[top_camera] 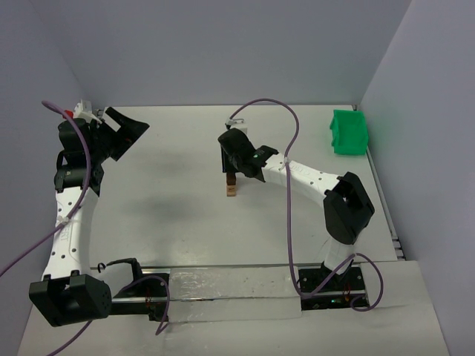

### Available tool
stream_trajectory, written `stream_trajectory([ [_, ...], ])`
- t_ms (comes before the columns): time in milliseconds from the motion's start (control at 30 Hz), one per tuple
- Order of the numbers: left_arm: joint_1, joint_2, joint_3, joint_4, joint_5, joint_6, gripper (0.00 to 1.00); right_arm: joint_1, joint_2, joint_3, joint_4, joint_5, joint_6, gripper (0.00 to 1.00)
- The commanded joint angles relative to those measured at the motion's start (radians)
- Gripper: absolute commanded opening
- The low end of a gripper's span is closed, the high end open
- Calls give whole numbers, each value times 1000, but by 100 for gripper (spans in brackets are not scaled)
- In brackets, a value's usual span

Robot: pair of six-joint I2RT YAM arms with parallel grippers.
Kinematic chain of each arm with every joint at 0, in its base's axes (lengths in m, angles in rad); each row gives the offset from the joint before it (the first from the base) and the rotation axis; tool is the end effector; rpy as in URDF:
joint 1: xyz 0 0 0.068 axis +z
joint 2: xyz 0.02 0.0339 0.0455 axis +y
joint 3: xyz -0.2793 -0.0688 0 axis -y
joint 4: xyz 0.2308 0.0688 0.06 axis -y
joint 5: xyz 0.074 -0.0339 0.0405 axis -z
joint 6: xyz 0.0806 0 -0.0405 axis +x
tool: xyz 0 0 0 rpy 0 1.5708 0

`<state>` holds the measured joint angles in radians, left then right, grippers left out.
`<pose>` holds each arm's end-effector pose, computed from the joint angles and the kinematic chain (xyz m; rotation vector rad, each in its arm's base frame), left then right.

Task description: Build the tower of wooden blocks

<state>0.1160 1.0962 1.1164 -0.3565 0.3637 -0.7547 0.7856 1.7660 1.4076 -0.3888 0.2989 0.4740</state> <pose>0.2644 0.0019 0.3773 -0.5900 1.8702 -0.7728 0.3152 0.2818 0.2601 -0.2068 2.2878 0.3107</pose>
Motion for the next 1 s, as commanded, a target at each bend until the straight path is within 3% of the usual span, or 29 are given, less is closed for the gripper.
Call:
stream_trajectory([
  [0,10,-1,-3,45,17,-2,99,-5,-16,-3,9,22,5,0],
  [967,25,-1,-9,45,37,-11,99,-5,-24,-30,2,25,7,0],
])
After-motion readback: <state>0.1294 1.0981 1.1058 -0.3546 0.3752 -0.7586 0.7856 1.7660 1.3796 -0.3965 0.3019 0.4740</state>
